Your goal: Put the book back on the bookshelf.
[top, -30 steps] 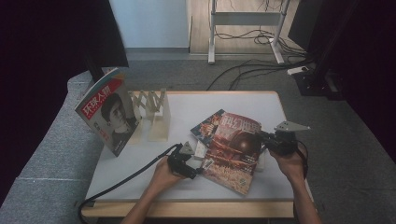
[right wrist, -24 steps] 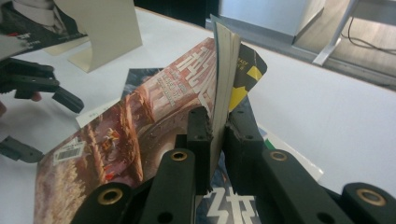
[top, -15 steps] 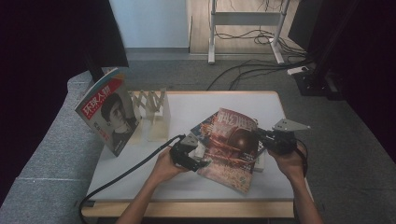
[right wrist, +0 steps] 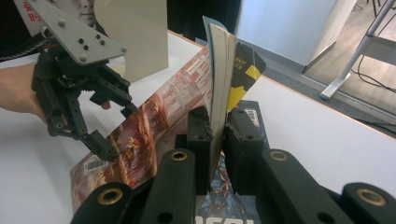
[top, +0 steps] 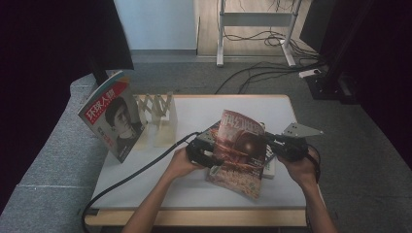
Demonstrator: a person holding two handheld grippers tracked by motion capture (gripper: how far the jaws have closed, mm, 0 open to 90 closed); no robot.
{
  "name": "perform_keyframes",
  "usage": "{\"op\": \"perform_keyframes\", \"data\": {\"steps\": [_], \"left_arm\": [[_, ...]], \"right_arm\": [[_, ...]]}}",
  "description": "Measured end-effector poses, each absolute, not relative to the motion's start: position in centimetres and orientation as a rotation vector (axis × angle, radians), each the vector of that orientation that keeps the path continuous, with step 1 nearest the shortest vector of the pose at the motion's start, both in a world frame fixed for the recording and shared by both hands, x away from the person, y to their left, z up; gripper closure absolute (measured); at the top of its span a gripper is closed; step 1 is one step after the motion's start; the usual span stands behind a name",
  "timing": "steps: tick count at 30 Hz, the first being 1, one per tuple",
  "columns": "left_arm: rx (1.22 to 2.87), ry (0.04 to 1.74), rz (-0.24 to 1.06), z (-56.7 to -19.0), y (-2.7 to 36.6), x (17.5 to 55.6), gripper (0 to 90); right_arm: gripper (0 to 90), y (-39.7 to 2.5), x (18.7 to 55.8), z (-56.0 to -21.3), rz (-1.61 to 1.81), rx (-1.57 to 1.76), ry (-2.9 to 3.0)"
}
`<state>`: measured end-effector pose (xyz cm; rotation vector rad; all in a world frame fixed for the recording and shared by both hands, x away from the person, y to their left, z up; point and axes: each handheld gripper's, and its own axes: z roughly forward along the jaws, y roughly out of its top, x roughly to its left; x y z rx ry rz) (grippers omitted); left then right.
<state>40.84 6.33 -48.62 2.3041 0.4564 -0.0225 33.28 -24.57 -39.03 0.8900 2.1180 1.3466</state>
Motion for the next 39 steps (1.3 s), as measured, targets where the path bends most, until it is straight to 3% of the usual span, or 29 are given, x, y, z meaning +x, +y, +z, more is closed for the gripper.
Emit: {"op": "perform_keyframes", "data": {"steps": [18,24,39], "left_arm": [[2.22,0.406,-0.066,-46.5,9.4,39.5,75.2],[2.195,0.365,0.017,-45.6,10.4,38.1,78.8],[2.197,0.252,0.086,-45.5,11.5,35.6,79.6]], "right_arm": [[79.7,-24.0,32.7,-37.9,1.374,0.84,2.106],[79.3,-24.1,32.2,-37.4,1.414,0.82,2.088],[77.0,-24.7,31.1,-36.9,1.497,0.81,2.108]]}}
